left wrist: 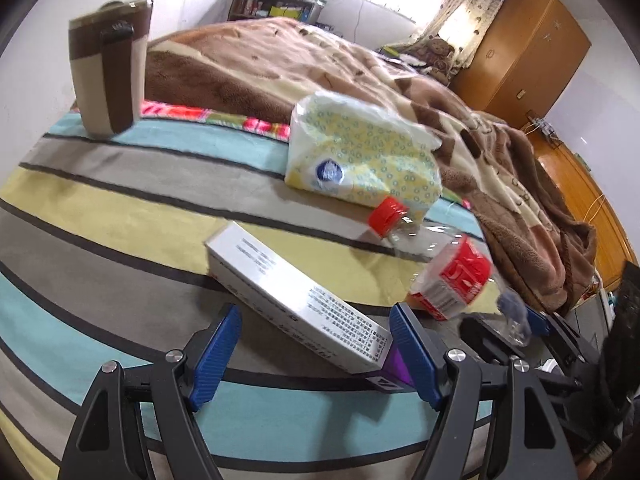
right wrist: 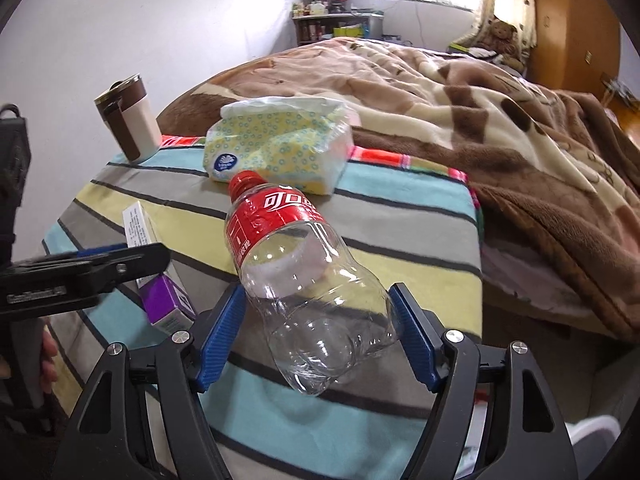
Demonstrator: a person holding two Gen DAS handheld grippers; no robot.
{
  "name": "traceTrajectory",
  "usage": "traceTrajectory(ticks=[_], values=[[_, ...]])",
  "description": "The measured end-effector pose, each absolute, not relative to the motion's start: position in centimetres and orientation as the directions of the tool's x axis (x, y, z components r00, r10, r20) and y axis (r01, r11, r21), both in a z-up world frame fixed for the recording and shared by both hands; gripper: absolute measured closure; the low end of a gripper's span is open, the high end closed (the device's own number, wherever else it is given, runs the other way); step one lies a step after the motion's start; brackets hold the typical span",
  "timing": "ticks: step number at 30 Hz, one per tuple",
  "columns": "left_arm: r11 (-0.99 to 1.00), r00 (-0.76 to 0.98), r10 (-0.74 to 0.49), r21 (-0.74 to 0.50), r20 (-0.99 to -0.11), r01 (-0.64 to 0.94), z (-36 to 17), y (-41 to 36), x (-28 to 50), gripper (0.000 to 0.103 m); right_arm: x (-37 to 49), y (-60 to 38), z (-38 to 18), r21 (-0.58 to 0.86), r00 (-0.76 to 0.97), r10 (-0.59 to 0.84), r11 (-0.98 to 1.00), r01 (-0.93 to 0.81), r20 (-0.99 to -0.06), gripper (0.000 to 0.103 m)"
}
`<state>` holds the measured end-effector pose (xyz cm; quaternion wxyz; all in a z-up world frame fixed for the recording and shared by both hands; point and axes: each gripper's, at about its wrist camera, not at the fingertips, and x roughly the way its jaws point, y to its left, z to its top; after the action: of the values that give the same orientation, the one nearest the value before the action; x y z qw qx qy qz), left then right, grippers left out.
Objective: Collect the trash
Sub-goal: 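Grasp the white-and-purple cream box with the left tool while the right tool grasps the clear bottle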
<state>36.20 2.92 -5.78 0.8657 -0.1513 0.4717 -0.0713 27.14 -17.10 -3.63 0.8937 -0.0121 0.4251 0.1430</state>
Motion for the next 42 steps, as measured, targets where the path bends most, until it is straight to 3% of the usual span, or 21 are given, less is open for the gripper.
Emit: traceTrajectory(ticks=[11,13,16,18,24,34,36,42], values=[[0.968,0.529,-0.205,-0.25,-0.824,-0.014,-6.0,1.6,35.1,0.027,26.0,-17.9,-4.0,0.128,0.59,0.252,0.961,-0.245,-0.767,0.029],[0.976,0.506,-0.185,-0.217,-0.842,-0.004,-6.0,1.7,34.7,0.036,25.5,-17.9,-4.0,0.137,0.584,0.26,0.959,-0.247,-0.769,0.029],[0.979,0.516,-0.172,-0.203,-0.839,-0.003,-5.7,2.4,34.1,0.039,25.2,-17.9,-4.1,0.146,0.58,0.267,0.958,-0.247,-0.77,0.029],[0.976,0.524,-0.175,-0.218,-0.834,-0.021,-5.5,2.9,34.0,0.045,25.1,-17.8,-4.0,0.141,0.581,0.263,0.959,-0.247,-0.77,0.03],[0.921,0.512,-0.282,-0.378,-0.811,-0.092,-6.8,4.0,34.9,0.045,25.1,-17.8,-4.2,0.147,0.58,0.26,0.961,-0.234,-0.772,0.03],[0.942,0.529,-0.219,-0.32,-0.82,-0.105,-6.9,2.5,35.9,0.045,25.1,-17.9,-4.3,0.147,0.594,0.251,0.965,-0.218,-0.764,0.03],[0.954,0.526,-0.203,-0.289,-0.826,-0.085,-6.8,2.3,35.9,0.053,24.9,-17.9,-4.3,0.14,0.6,0.245,0.966,-0.216,-0.762,0.03],[0.964,0.533,-0.203,-0.264,-0.822,-0.039,-6.5,1.7,35.2,0.058,23.9,-18.0,-3.8,0.149,0.642,0.253,0.966,-0.212,-0.724,0.033]])
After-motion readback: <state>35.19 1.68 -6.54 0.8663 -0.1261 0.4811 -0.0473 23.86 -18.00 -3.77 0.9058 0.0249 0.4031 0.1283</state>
